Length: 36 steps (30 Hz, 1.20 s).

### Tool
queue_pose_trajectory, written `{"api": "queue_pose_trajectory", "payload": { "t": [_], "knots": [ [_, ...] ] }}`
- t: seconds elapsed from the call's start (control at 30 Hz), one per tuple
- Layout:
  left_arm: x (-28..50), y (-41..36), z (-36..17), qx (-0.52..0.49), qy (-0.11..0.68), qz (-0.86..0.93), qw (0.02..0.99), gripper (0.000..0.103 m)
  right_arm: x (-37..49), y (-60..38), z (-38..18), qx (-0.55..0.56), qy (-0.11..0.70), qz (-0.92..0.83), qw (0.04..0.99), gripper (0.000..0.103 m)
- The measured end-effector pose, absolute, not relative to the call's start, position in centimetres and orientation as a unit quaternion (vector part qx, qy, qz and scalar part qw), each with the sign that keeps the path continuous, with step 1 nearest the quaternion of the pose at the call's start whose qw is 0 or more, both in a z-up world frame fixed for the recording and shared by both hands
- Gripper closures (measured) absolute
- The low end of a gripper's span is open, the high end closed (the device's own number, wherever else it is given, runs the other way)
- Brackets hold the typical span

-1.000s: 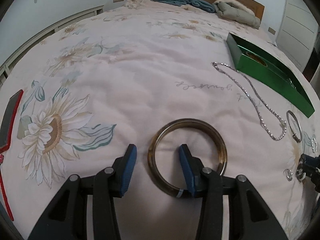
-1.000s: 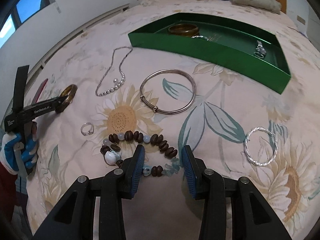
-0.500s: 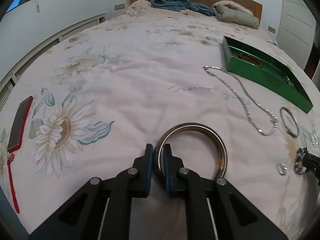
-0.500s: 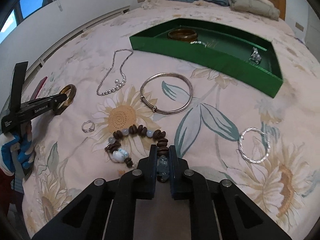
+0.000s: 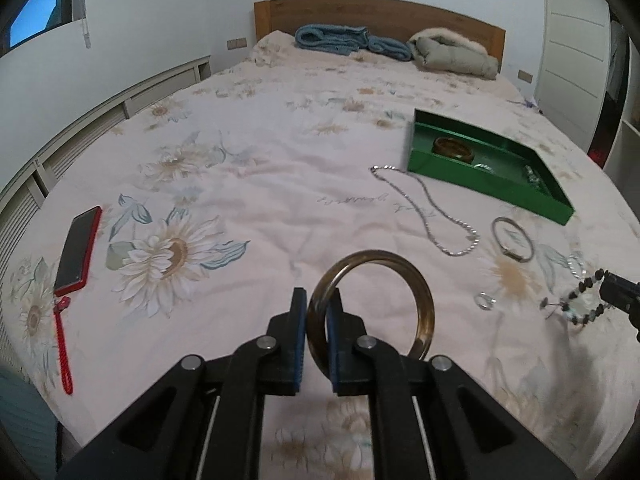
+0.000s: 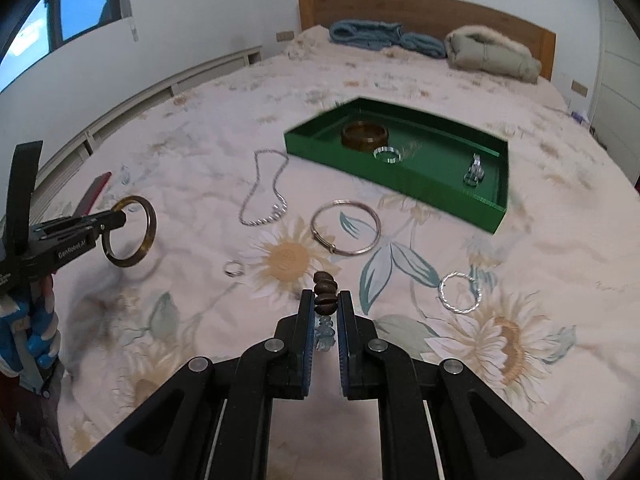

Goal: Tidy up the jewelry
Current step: 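Carry the dark bangle and beaded bracelet into the green tray and release both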

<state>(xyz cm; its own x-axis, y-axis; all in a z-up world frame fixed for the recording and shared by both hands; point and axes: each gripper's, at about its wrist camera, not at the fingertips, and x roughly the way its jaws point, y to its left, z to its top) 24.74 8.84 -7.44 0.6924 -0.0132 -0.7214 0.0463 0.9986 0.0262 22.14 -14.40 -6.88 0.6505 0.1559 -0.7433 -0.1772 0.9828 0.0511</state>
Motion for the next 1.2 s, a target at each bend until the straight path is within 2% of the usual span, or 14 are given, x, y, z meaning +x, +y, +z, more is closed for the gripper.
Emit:
{"api": "queue_pose_trajectory", "payload": {
  "t": [0.3, 0.57, 0.87, 1.2],
  "knots": [
    [21.8, 9.5, -4.5, 0.004, 0.372, -0.032, 0.927, 0.094, 18.4, -14.2, -3.0, -0.011, 0.374, 0.087, 0.923, 0.093],
    [23.8, 6.9, -2.6, 0.003, 0.366, -0.060, 0.929, 0.094, 19.0, -16.0, -0.6, -0.012, 0.354, 0.067, 0.933, 0.093],
    [32.9, -1.7, -3.0, 0.044, 0.372, -0.097, 0.922, 0.094, 27.4, -19.8, 0.6, -0.018, 0.342, 0.029, 0.939, 0.093],
    [46.5, -10.0, -4.9, 0.073, 0.388, -0.092, 0.914, 0.094, 40.7, -22.0, -2.8, 0.008, 0.357, 0.016, 0.934, 0.093]
  ]
}}
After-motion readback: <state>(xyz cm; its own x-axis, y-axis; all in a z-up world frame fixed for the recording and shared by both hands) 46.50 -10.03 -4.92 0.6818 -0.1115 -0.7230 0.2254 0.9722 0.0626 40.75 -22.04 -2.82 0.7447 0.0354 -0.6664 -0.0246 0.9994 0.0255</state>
